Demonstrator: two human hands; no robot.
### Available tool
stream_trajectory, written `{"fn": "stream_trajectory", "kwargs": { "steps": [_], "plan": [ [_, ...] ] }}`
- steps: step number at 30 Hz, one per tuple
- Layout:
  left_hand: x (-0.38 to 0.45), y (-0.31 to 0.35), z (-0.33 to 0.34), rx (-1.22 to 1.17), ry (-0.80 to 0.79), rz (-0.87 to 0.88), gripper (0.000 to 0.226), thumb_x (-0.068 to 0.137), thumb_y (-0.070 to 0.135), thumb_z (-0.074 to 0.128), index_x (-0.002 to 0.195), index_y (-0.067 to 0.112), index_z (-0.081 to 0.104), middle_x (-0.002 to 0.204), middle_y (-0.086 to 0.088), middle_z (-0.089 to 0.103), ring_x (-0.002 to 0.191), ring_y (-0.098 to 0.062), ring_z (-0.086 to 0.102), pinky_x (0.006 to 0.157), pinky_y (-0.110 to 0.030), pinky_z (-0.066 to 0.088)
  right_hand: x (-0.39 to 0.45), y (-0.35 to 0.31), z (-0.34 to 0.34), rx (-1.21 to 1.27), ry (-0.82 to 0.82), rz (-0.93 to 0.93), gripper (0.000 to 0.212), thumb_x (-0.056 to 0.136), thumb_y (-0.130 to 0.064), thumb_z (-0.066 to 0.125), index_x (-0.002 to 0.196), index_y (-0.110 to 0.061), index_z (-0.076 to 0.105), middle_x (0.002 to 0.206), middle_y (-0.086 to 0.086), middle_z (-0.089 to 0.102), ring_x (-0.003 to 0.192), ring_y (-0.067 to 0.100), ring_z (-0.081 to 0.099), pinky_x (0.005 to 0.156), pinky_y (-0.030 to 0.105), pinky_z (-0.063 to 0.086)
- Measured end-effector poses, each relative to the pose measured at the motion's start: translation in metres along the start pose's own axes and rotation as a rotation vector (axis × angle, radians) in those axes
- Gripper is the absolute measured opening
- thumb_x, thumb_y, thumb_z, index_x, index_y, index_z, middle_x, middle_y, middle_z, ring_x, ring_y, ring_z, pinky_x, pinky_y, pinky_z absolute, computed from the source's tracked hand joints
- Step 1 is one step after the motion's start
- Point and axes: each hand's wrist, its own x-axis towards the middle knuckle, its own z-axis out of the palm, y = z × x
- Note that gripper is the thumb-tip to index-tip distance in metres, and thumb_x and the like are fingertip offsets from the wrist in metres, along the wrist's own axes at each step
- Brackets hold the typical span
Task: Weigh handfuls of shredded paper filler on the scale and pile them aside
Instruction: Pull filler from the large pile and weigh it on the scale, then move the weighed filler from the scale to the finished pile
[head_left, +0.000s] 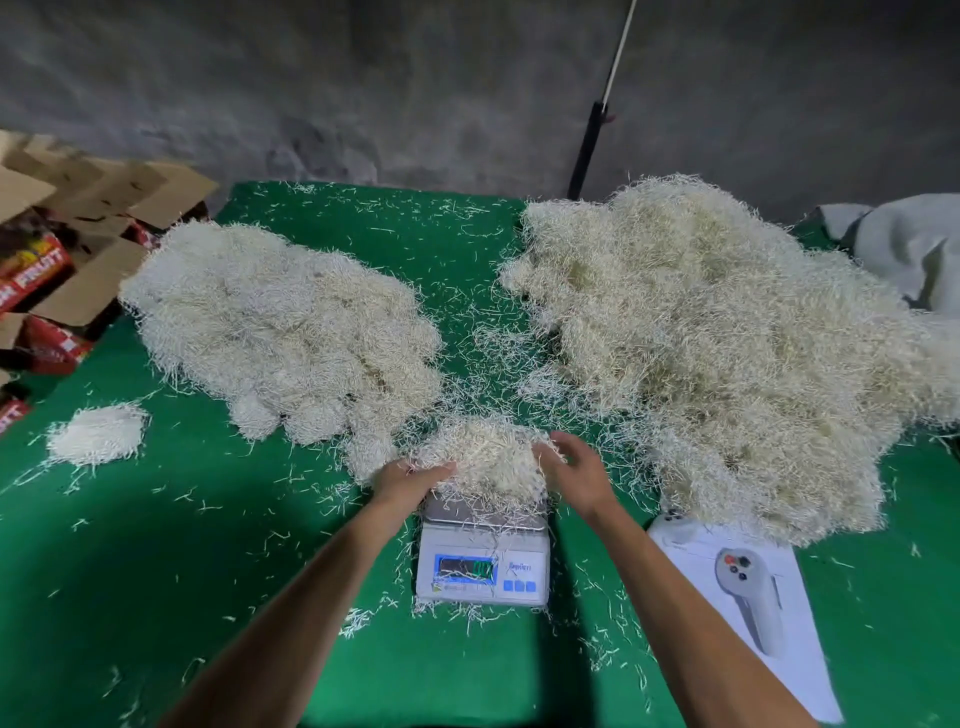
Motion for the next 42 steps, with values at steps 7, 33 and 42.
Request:
{"fn": "stream_trajectory", "kwargs": {
  "steps": [7, 33, 42],
  "plan": [
    [-0.009, -0.051, -0.047, -0.148, -0.29, 0.153, 0.098, 0.075, 0.046, 0.086, 0.152, 0.013, 0.035, 0.141, -0.009, 0.056, 0.12, -0.022, 0.06, 0.101, -0.042, 0.05, -0.04, 0.075, 0.011, -0.028, 0.137, 0.186, 0.069, 0.108, -0.058, 0.019, 0.149, -0.011, 0.05, 0.15, 0.011, 0.053, 0.14, 0.029, 0.047, 0.12, 0.049, 0.033],
    [-0.018, -0.145, -0.05, -0.799, -0.095, -0.076, 0.076, 0.099, 0.062, 0.044, 0.144, 0.001, 0.045, 0.125, -0.013, 0.071, 0.115, -0.024, 0.069, 0.099, -0.035, 0.05, -0.089, 0.123, 0.056, -0.185, 0.263, 0.024, 0.054, 0.112, -0.038, 0.027, 0.154, -0.006, 0.042, 0.158, 0.008, 0.045, 0.146, 0.023, 0.041, 0.122, 0.042, 0.032],
    [-0.013, -0.104, -0.035, -0.527, -0.157, 0.033, 0.07, 0.099, 0.059, 0.047, 0.144, 0.006, 0.046, 0.136, -0.012, 0.063, 0.115, -0.022, 0.067, 0.096, -0.035, 0.054, -0.067, 0.082, 0.04, -0.025, 0.3, 0.099, 0.056, 0.106, -0.06, 0.025, 0.103, -0.015, 0.059, 0.098, 0.001, 0.065, 0.094, 0.017, 0.061, 0.089, 0.04, 0.052]
  ]
}}
